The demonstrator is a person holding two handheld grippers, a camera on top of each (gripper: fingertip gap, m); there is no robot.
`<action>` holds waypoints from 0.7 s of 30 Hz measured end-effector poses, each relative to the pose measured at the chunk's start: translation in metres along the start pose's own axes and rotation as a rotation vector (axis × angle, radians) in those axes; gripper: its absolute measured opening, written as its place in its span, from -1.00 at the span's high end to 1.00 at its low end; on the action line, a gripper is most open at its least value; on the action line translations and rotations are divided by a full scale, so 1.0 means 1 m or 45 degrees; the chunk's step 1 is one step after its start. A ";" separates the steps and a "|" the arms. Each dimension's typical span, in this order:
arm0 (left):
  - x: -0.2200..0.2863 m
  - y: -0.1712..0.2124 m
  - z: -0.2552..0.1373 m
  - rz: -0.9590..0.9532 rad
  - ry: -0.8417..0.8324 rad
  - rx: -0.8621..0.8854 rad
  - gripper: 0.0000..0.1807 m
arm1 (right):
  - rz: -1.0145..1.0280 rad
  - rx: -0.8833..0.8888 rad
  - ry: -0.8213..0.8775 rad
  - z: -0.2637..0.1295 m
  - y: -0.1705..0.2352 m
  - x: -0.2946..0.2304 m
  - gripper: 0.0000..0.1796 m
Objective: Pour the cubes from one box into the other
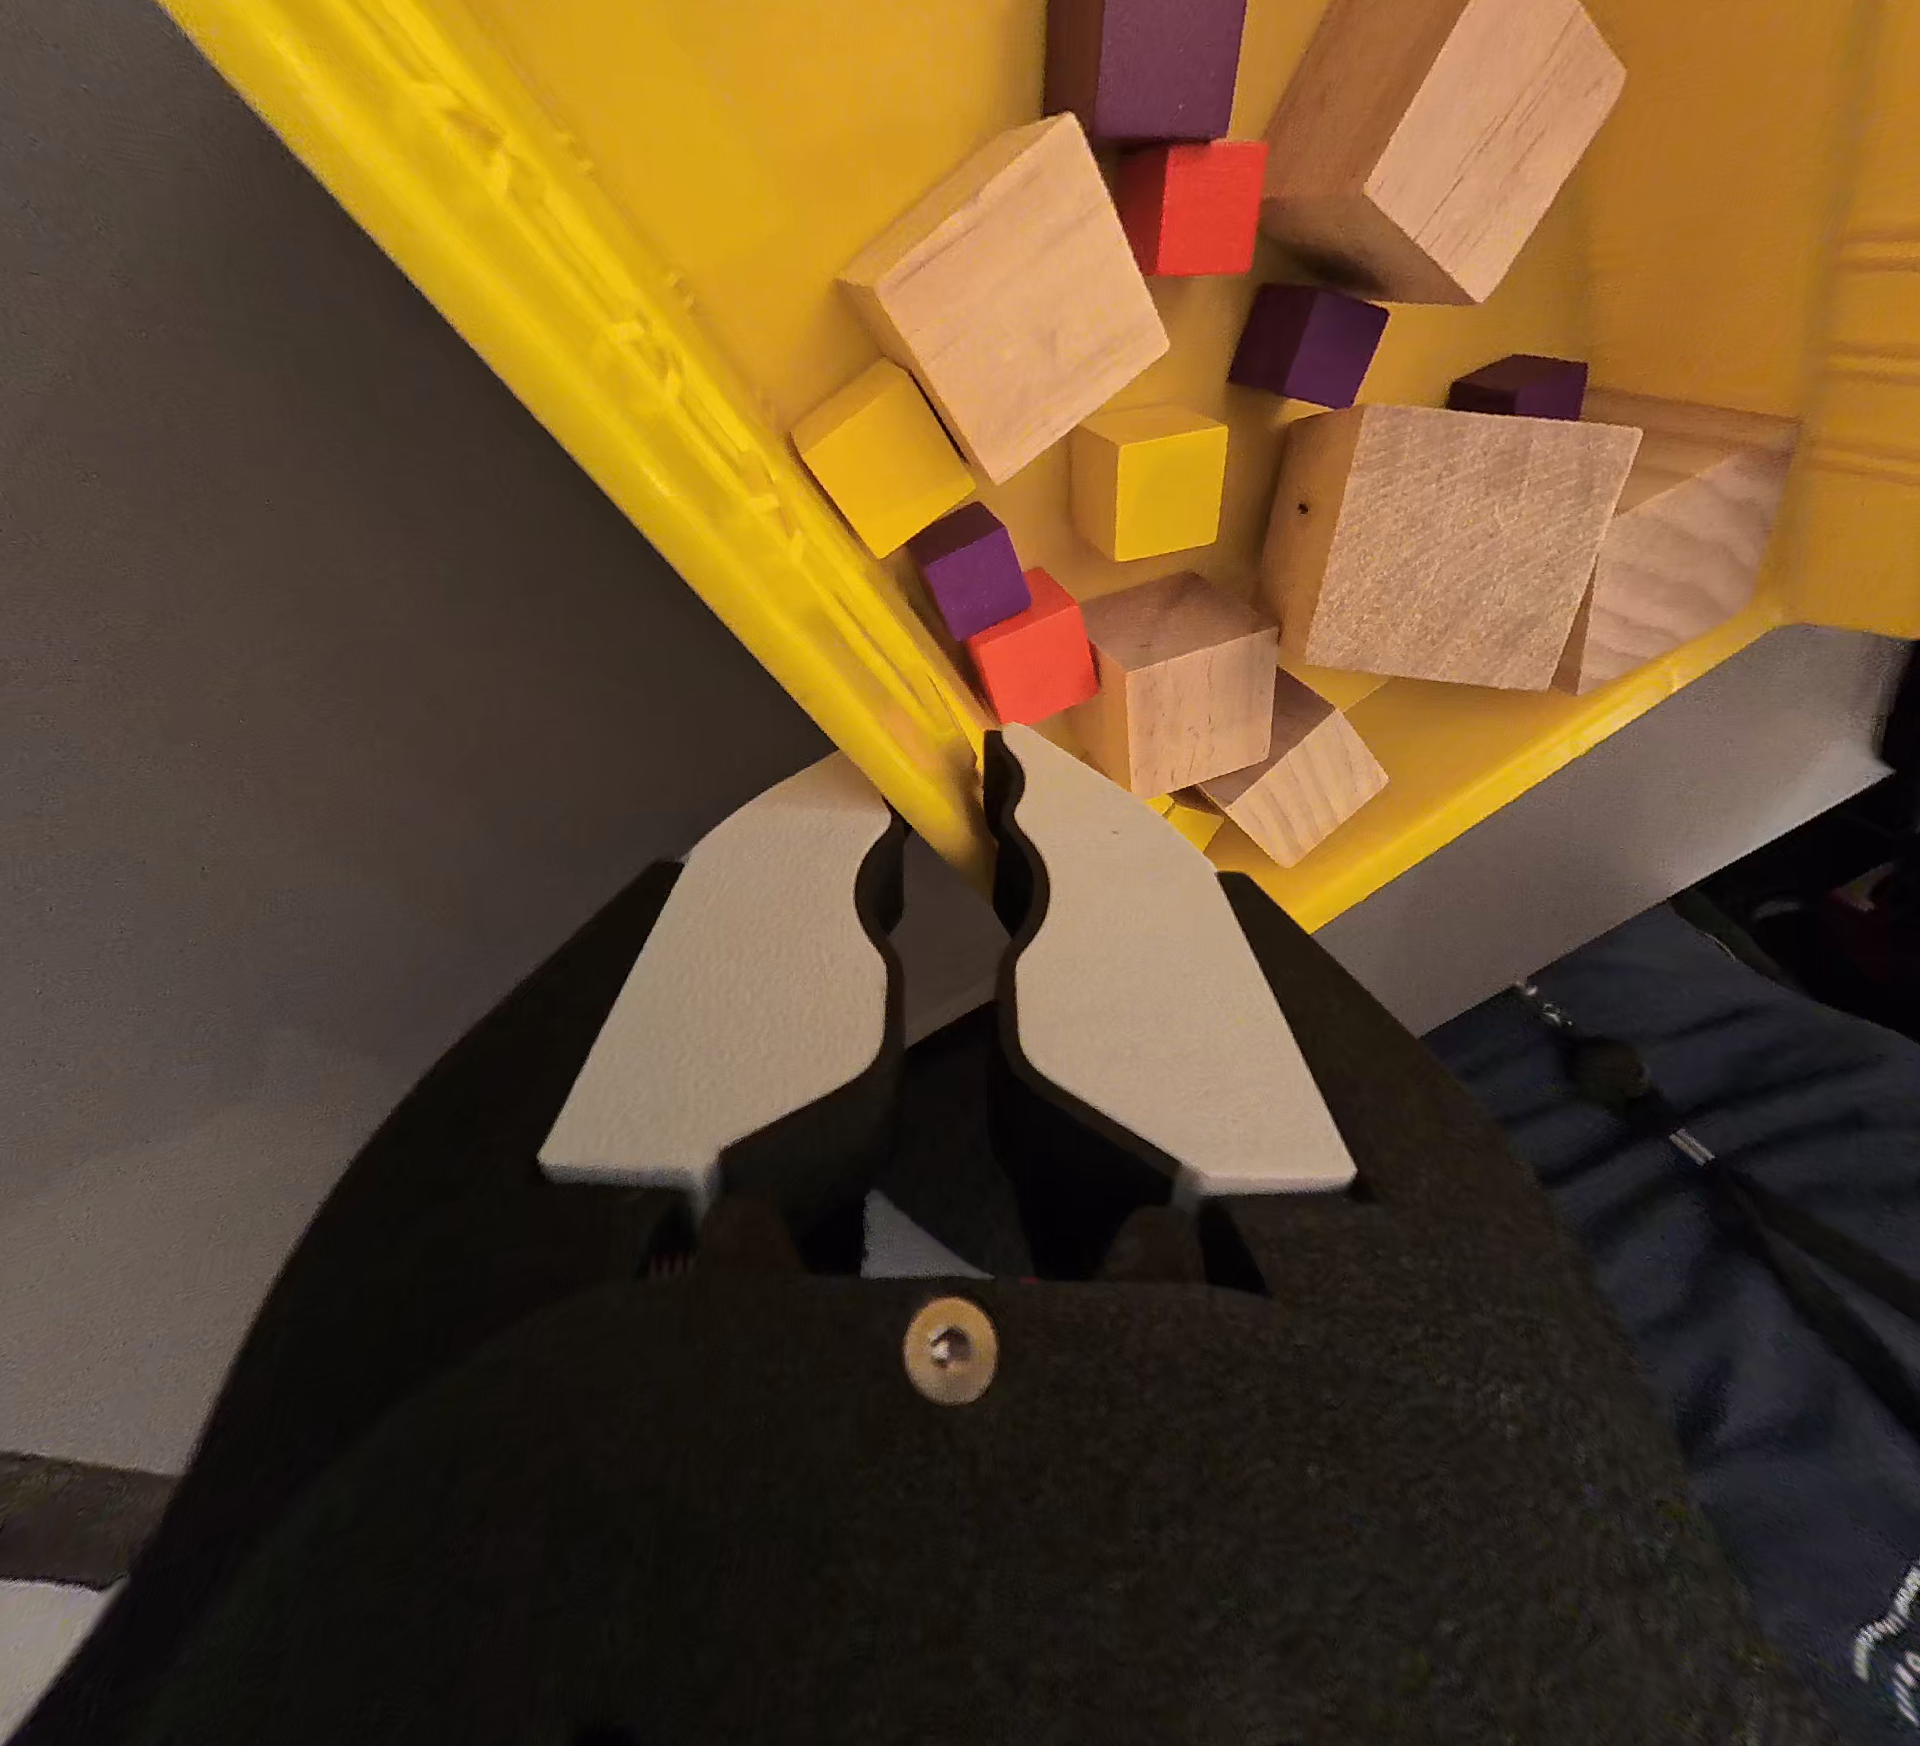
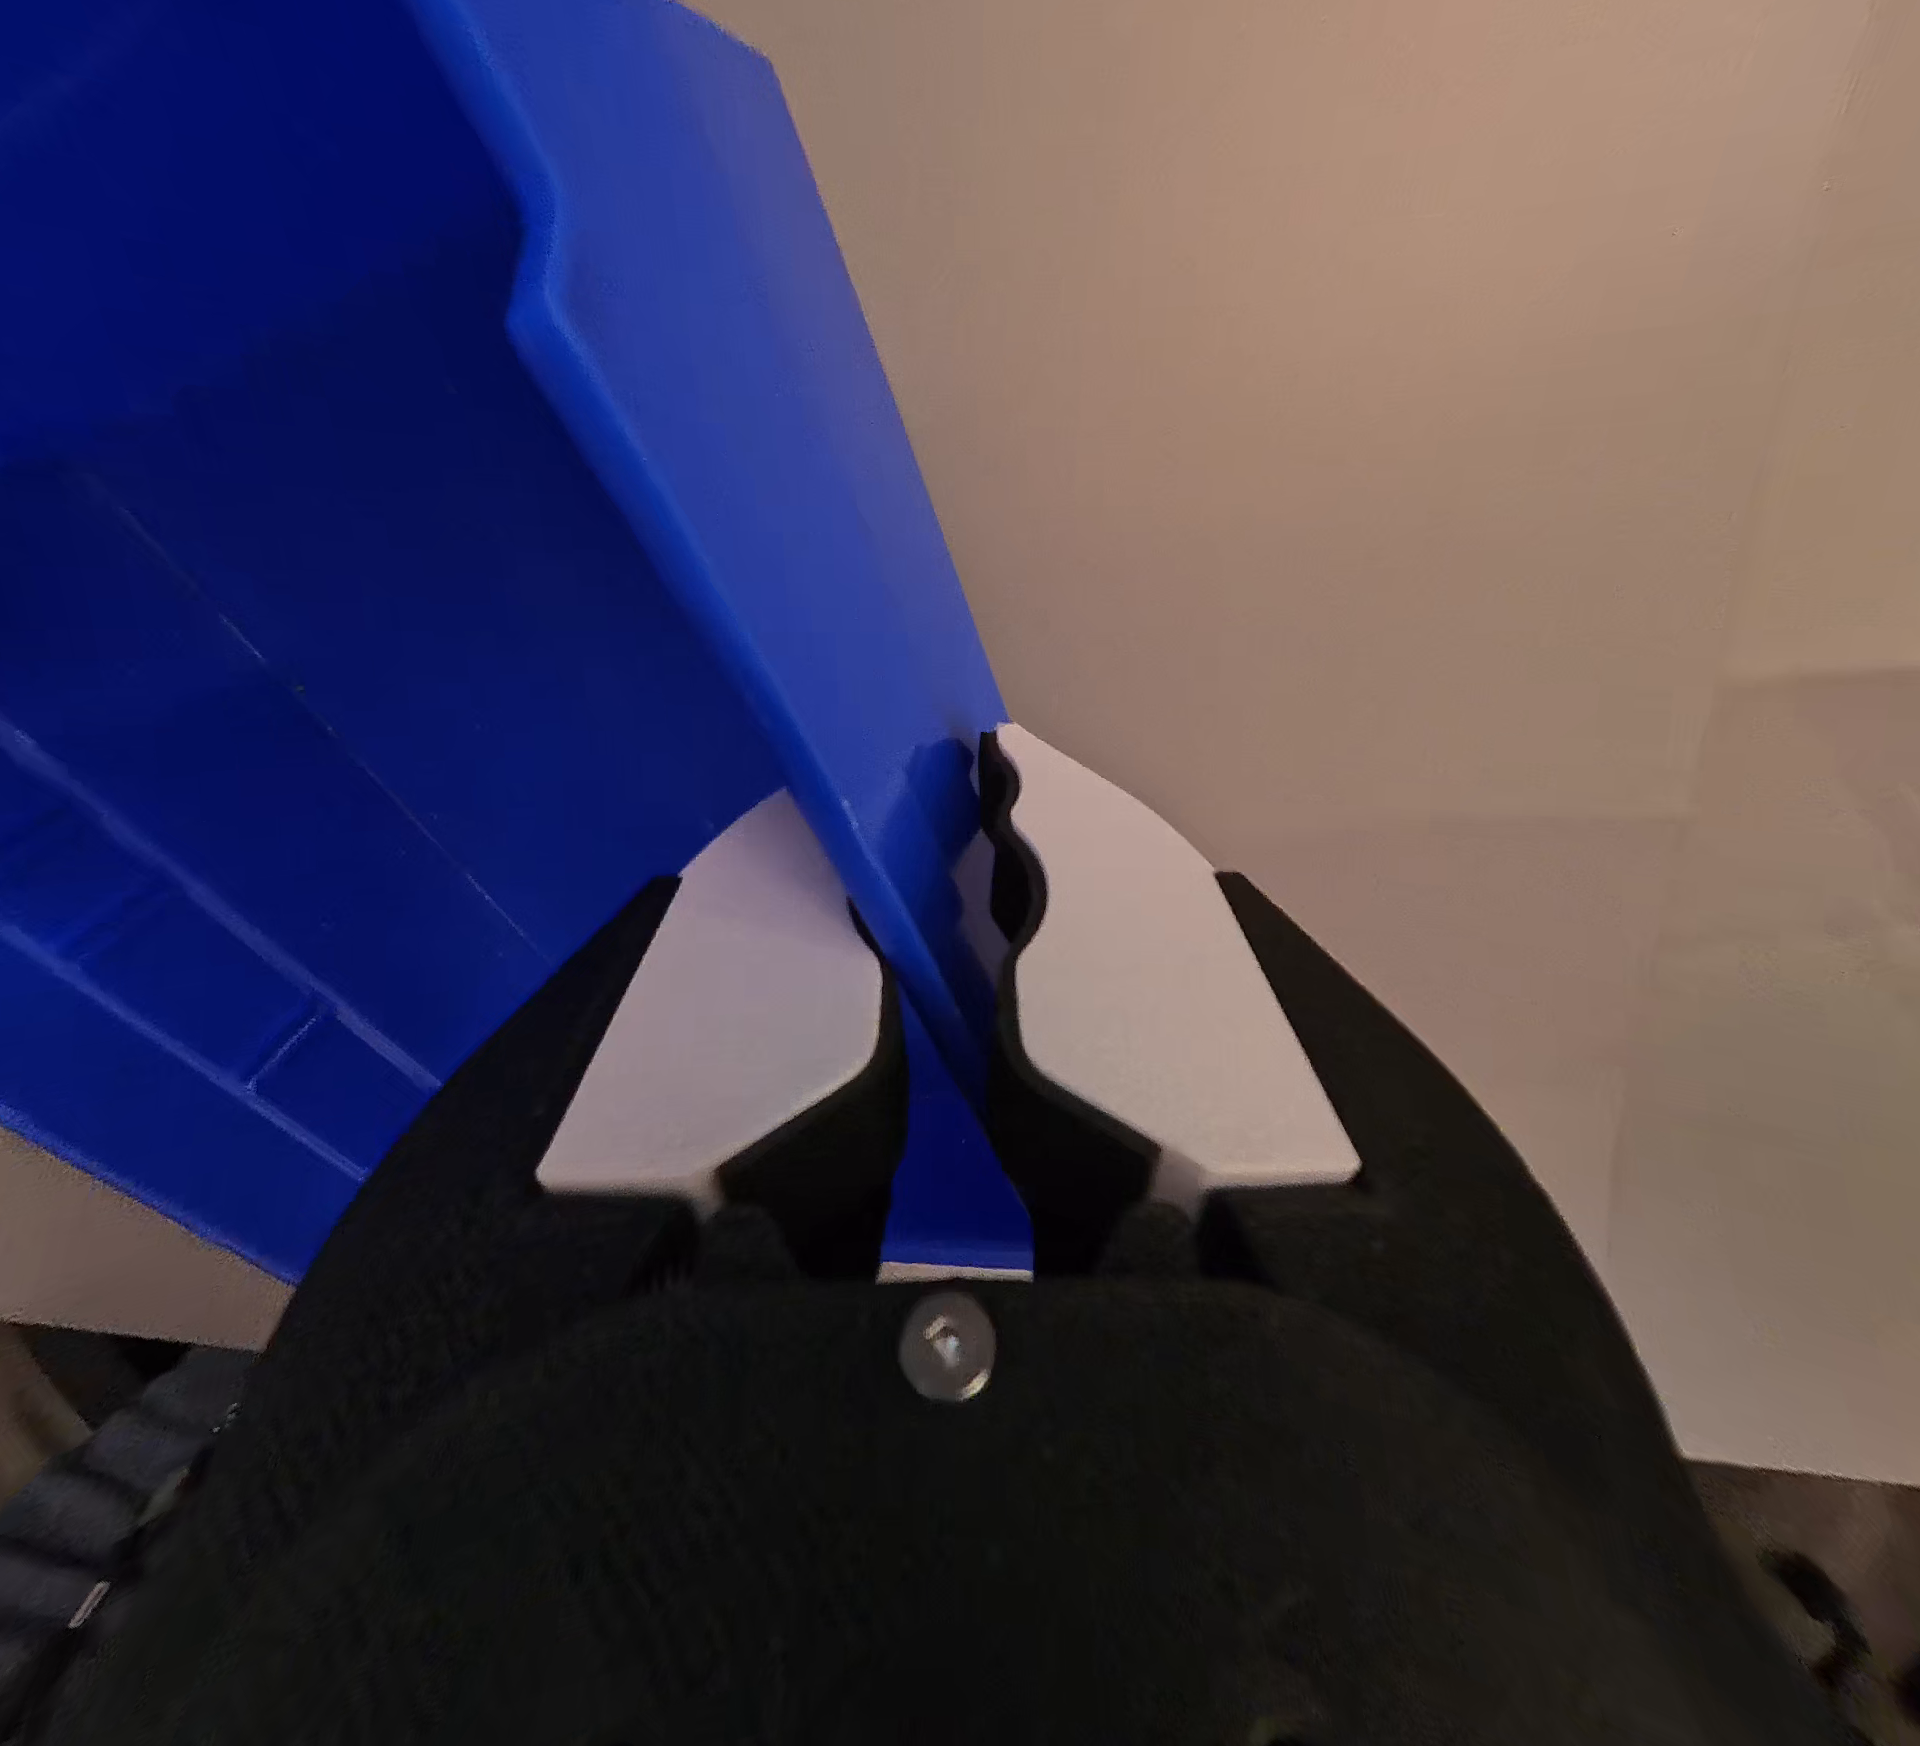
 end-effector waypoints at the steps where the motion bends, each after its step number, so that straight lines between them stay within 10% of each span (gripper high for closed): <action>1: -0.005 0.001 -0.001 -0.006 -0.009 0.001 0.87 | -0.020 -0.009 0.023 0.000 -0.005 -0.001 0.86; 21: -0.059 0.020 -0.016 -0.035 -0.059 0.011 0.89 | -0.052 -0.170 -0.163 0.089 -0.039 -0.056 0.89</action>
Point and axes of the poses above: each gripper's, where its closed fingertips meet, z out along the fingers, y out of its underside, x = y × z across the jaws, the point moved 7 cm from there along -z, back along the fingers, and after that the axes turned 12 degrees about -z, right-handed, at the moved point
